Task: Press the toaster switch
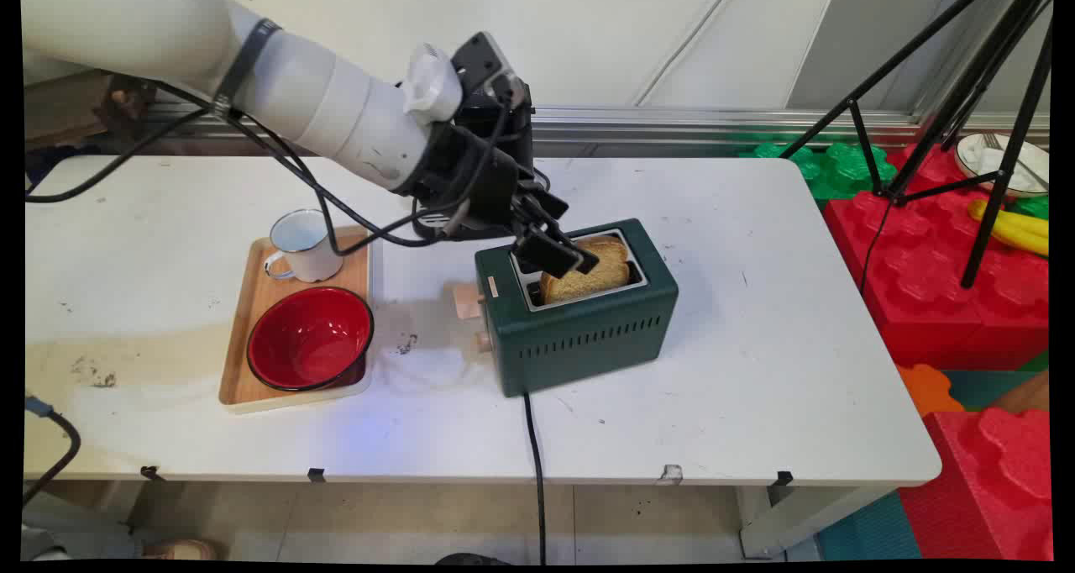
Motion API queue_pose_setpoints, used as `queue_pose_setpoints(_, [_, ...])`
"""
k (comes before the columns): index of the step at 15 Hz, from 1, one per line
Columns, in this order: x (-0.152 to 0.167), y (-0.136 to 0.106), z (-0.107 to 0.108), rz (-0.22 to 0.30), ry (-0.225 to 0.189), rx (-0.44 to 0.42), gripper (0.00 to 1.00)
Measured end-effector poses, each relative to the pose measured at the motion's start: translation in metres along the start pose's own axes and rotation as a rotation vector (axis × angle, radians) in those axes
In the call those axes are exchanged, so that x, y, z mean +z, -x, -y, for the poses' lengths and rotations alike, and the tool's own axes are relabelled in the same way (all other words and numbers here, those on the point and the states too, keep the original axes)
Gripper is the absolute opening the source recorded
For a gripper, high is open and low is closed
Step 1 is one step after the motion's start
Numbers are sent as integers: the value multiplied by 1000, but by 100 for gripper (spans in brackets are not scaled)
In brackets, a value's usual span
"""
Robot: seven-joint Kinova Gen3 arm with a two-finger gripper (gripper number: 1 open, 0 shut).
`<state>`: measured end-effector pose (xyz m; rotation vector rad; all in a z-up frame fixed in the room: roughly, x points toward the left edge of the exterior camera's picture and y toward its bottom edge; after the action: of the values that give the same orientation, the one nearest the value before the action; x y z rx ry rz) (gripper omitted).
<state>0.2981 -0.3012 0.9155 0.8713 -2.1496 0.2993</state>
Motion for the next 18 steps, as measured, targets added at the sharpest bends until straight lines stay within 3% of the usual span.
queue_pose_setpoints(9, [-41, 12, 6, -22, 2, 35, 100])
queue_pose_setpoints(18, [-70, 41, 7, 41, 0, 42, 100])
